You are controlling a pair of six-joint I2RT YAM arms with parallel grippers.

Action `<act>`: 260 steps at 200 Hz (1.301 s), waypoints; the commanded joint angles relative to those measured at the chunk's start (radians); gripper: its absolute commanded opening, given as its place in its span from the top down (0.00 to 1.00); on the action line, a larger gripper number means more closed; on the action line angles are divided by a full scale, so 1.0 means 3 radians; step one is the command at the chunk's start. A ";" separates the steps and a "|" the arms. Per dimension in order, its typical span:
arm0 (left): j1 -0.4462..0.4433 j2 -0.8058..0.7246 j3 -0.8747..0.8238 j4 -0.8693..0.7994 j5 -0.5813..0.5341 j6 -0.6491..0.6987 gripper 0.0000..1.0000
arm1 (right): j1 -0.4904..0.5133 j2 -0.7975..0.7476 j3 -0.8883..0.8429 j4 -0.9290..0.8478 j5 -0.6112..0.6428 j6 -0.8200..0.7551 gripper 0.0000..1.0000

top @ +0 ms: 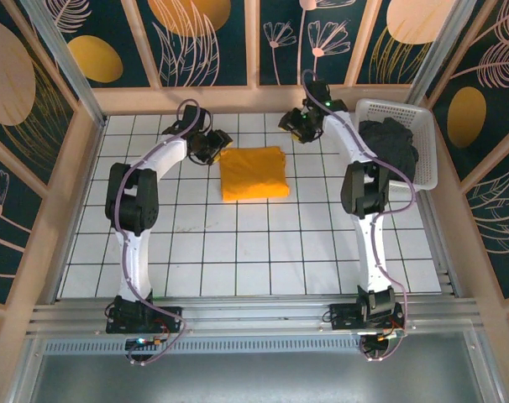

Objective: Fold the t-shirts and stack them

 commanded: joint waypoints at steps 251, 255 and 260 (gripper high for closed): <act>-0.1285 -0.0263 -0.1882 0.2186 -0.1124 -0.3402 0.93 | 0.0132 -0.3804 -0.4395 0.1328 -0.0047 0.0522 0.47; -0.1251 -0.0274 -0.1918 0.2224 -0.1117 -0.3377 0.98 | 0.0120 -0.3807 -0.4393 0.1329 -0.0053 0.0521 0.47; -0.1201 -0.0290 -0.1961 0.2271 -0.1098 -0.3328 1.00 | 0.0120 -0.3811 -0.4383 0.1329 -0.0058 0.0518 0.47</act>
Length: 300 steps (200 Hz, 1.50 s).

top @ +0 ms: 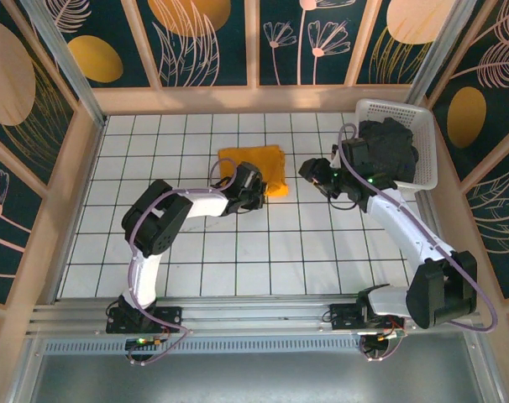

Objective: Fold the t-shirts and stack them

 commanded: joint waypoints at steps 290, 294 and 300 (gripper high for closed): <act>0.2765 -0.1042 0.0522 -0.1370 0.0505 0.4069 0.01 | -0.0150 -0.0111 0.0205 0.0769 -0.0354 -0.0177 0.01; 0.2697 -0.1151 0.0460 -0.1352 0.0411 0.4052 0.01 | -0.0176 -0.0159 0.0223 0.0730 -0.0269 -0.0220 0.01; 0.2581 -0.1380 0.0379 -0.1362 0.0230 0.4033 0.01 | -0.0202 -0.0240 0.0254 0.0677 -0.0090 -0.0309 0.01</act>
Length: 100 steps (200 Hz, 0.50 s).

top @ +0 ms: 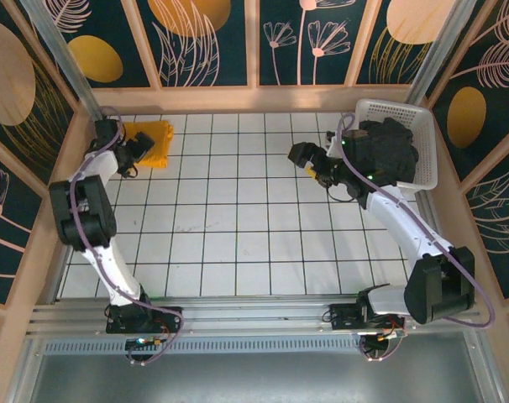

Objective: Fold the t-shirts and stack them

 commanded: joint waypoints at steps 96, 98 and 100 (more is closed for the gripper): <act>-0.1230 -0.3348 -0.3424 0.2249 -0.2792 0.1489 0.01 | -0.0375 -0.1447 -0.2084 0.1793 0.3186 -0.1860 0.01; -0.1230 -0.3352 -0.3472 0.2302 -0.2752 0.1533 0.01 | -0.0384 -0.1432 -0.2122 0.1837 0.3186 -0.1875 0.01; -0.1230 -0.3354 -0.3523 0.2386 -0.2713 0.1566 0.01 | -0.0389 -0.1416 -0.2160 0.1881 0.3188 -0.1887 0.01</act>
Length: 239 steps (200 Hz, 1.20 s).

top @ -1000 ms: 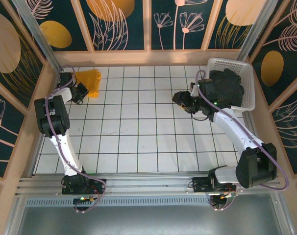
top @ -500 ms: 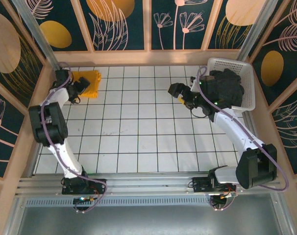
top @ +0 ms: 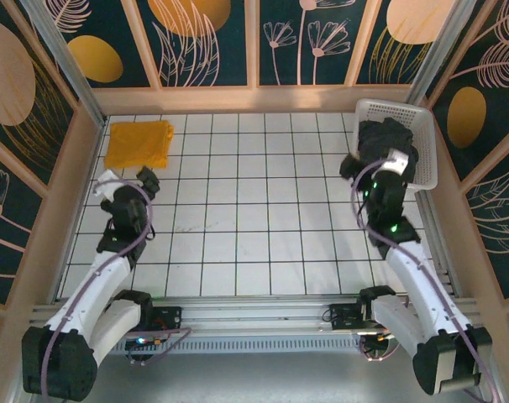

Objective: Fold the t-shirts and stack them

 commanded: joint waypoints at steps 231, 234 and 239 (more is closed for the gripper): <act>0.0502 0.2107 -0.0760 0.3691 0.0848 0.1456 0.01 | -0.0712 0.2238 -0.1109 0.3826 -0.0875 -0.1001 0.01; 0.0502 0.2104 -0.0765 0.3697 0.0848 0.1458 0.01 | -0.0714 0.2238 -0.1109 0.3826 -0.0873 -0.1001 0.01; 0.0502 0.2104 -0.0761 0.3687 0.0848 0.1456 0.01 | -0.0711 0.2238 -0.1108 0.3826 -0.0875 -0.1001 0.01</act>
